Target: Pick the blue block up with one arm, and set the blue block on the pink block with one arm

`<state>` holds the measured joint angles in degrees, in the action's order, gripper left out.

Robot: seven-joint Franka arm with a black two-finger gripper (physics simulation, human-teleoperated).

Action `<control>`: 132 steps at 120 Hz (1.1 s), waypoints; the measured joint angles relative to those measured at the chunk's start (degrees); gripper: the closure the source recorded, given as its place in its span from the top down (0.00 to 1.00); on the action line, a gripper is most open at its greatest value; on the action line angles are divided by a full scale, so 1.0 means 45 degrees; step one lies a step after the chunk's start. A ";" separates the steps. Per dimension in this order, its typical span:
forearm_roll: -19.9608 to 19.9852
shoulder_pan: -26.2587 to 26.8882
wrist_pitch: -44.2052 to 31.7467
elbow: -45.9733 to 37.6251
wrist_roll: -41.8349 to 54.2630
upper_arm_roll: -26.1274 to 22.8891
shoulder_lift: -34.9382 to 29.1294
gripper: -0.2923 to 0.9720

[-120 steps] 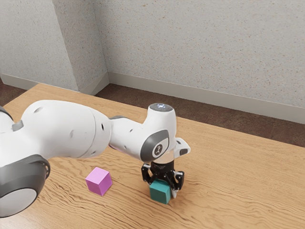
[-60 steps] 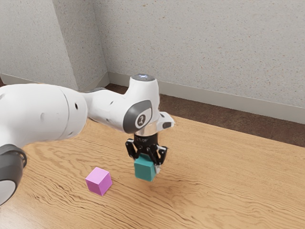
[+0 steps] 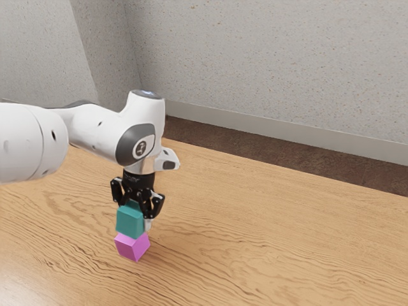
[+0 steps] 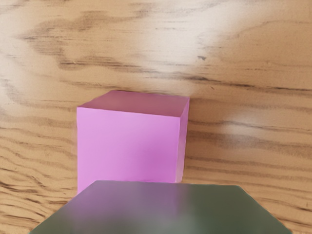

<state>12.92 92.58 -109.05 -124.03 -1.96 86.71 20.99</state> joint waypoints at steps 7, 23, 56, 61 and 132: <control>-0.0087 -0.0127 0.0044 -0.0041 0.0217 0.0051 0.0003 0.50; -0.0185 -0.0378 0.0101 -0.0082 0.0642 0.0055 0.0004 0.50; -0.0166 -0.1290 -0.0387 -0.0196 0.1230 -0.0889 0.0014 0.50; -0.0149 -0.1444 -0.0468 -0.0207 0.1288 -0.0988 0.0020 0.50; -0.0235 -0.2158 -0.0922 0.0118 0.1972 -0.1568 0.0017 0.73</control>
<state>11.86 82.87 -113.19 -123.50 6.91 79.65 21.07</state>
